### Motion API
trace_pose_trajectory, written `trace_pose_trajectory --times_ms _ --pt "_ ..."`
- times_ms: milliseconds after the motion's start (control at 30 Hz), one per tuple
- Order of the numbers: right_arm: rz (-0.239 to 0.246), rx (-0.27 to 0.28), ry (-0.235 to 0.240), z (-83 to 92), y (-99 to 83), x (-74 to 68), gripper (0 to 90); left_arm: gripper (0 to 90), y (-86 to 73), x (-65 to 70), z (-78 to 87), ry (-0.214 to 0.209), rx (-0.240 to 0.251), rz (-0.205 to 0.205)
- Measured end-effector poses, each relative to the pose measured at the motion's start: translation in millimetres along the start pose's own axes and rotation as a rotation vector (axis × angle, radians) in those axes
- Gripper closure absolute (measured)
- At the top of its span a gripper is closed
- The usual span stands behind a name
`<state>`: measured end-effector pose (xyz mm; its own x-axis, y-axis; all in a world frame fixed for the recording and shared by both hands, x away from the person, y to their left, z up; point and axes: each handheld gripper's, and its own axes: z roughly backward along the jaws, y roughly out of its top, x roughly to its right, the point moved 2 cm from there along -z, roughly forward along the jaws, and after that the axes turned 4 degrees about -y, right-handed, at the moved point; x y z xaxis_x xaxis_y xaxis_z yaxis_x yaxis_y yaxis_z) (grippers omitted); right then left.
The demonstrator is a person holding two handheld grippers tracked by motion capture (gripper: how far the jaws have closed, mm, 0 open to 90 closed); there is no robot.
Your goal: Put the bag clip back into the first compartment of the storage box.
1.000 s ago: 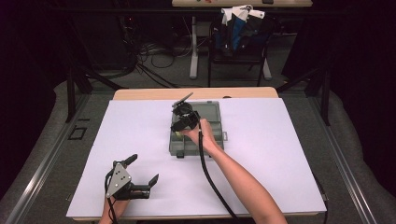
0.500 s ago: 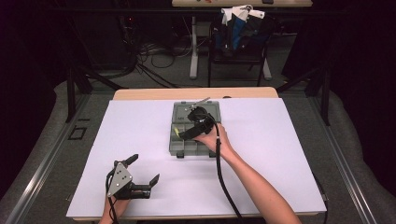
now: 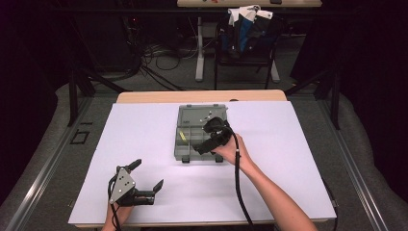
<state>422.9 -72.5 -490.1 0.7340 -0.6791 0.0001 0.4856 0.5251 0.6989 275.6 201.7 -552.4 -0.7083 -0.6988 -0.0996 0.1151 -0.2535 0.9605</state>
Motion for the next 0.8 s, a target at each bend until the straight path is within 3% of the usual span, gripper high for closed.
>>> trace_pose_trajectory --times_ms 800 --pt "0.064 0.082 -0.026 52.4 -54.3 1.6 0.0 0.0 0.0 0.1 0.5 -0.005 -0.001 -0.007"
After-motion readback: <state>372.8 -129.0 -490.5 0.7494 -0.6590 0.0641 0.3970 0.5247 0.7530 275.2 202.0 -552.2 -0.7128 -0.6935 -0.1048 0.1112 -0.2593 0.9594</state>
